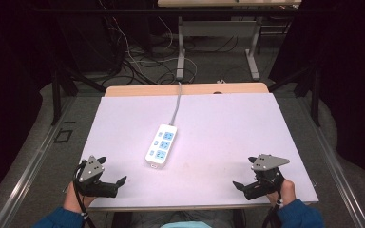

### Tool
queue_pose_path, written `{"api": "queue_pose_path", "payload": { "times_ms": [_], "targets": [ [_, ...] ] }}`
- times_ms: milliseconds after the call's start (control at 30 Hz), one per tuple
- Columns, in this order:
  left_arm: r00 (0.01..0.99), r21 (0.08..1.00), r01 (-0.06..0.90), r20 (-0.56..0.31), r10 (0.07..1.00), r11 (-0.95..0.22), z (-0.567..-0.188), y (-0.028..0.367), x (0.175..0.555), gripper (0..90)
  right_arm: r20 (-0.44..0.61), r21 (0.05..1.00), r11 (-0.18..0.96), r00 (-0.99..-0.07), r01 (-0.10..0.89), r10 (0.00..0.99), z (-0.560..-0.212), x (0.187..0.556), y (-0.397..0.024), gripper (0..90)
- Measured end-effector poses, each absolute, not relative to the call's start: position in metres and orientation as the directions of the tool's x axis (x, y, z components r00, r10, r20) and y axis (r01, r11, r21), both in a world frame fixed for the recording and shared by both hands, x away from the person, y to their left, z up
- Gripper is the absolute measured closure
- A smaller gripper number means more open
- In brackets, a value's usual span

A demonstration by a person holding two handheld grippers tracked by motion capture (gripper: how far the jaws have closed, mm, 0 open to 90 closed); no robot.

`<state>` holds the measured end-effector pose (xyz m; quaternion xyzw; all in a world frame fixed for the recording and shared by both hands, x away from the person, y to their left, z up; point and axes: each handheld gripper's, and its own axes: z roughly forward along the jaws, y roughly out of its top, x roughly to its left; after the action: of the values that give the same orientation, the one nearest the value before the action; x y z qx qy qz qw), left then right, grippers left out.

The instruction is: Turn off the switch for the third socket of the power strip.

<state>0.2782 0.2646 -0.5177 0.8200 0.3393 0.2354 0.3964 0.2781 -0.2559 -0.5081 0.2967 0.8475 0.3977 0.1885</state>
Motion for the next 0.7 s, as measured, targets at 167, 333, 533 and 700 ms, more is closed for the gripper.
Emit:
{"api": "queue_pose_path", "payload": {
  "times_ms": [167, 333, 533, 700],
  "targets": [
    [0.659, 0.813, 0.372, 0.109, 0.744, -0.448, -0.5169, 0.2639, 0.2781, 0.1, -0.082, 0.785, 0.508, -0.752, 0.356, 0.654, -0.5082, 0.2777, -0.2557, 0.3],
    [0.664, 0.807, 0.372, 0.115, 0.739, -0.459, -0.5157, 0.2633, 0.2795, 0.1, -0.076, 0.787, 0.502, -0.752, 0.358, 0.655, -0.509, 0.2785, -0.2562, 0.4],
    [0.66, 0.808, 0.378, 0.107, 0.744, -0.452, -0.5134, 0.2628, 0.2819, 0.1, -0.08, 0.785, 0.508, -0.754, 0.356, 0.652, -0.5083, 0.2785, -0.2565, 0.4],
    [0.659, 0.814, 0.366, 0.116, 0.743, -0.451, -0.5087, 0.2623, 0.2868, 0.1, -0.085, 0.785, 0.509, -0.753, 0.353, 0.653, -0.5084, 0.2784, -0.2561, 0.4]
  ]
}}
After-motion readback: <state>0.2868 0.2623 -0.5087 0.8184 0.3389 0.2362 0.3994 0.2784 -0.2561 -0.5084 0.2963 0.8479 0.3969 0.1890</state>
